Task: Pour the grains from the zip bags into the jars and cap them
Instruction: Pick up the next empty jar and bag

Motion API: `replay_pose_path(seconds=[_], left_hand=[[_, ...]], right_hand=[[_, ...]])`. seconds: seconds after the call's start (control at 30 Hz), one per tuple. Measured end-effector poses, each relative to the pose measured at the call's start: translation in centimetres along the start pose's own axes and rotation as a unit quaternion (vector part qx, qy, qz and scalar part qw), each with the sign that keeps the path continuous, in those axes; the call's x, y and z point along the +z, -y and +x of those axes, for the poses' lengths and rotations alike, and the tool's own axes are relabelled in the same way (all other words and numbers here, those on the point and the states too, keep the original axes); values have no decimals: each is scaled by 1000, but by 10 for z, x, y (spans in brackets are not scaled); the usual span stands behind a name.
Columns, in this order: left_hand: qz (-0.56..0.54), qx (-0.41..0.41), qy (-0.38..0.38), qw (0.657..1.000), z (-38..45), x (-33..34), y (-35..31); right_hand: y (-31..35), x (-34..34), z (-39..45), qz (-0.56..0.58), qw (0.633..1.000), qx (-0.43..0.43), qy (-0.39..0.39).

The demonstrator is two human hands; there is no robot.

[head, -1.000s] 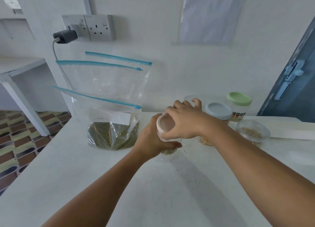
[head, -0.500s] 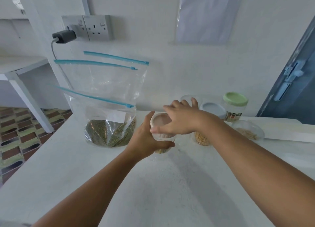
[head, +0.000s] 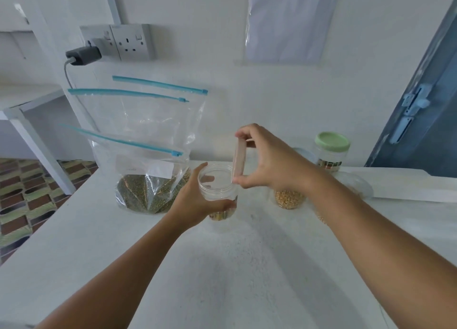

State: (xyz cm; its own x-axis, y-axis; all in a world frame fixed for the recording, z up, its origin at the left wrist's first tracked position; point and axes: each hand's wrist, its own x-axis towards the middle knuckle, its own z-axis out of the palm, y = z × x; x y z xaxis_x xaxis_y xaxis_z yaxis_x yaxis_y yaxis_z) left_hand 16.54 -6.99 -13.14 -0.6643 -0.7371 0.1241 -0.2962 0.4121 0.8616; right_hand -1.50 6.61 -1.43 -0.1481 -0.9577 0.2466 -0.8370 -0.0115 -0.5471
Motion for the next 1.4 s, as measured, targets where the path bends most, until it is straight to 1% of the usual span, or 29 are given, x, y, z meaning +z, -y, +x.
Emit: replay_pose_path(seconds=[0.1,0.17,0.2,0.33,0.43,0.47,0.57,0.67,0.73,0.8,0.87,0.9,1.0,1.13,1.3,1.4], left_hand=[[-13,-4,-9,1000,-2,0,1],[-8,-5,-9,1000,-1,0,1],[-5,-4,-8,1000,-1,1,1],[-1,-2,-9,1000,0,2,3],[0,-2,-12,1000,1,3,3],[-1,-3,-11,1000,1,3,4],[-4,-2,-8,1000,1,4,4],[-12,2,3,1000,0,5,0],[-25,-3,25,999,-1,6,-4],[-33,-9,62,997,-3,5,-7],[-33,-14,93,995,-5,6,-8],[-36,-17,101,994,-6,8,-9],[-46,-15,110,993,-10,11,-12],[-48,-12,134,990,-10,11,-12],[-23,-14,155,988,-13,9,-22],[49,-33,157,986,-22,-5,-30]], right_hand=[[-31,25,-26,112,990,53,-72],[-52,40,-41,150,979,87,-107],[-60,46,-48,156,977,105,-104],[-83,72,-76,134,975,173,-31],[-102,93,-94,113,967,227,-7],[-107,98,-100,95,968,232,3],[-116,103,-115,44,976,213,24],[-114,97,-115,31,979,199,41],[-101,88,-104,63,981,181,17],[-82,78,-87,130,979,156,-16],[-65,69,-67,188,973,138,-8],[-58,65,-58,196,972,131,6],[-46,61,-41,171,978,113,38],[-48,63,-40,177,978,106,31],[-49,62,-43,169,980,99,24],[-48,57,-39,138,985,95,46]])
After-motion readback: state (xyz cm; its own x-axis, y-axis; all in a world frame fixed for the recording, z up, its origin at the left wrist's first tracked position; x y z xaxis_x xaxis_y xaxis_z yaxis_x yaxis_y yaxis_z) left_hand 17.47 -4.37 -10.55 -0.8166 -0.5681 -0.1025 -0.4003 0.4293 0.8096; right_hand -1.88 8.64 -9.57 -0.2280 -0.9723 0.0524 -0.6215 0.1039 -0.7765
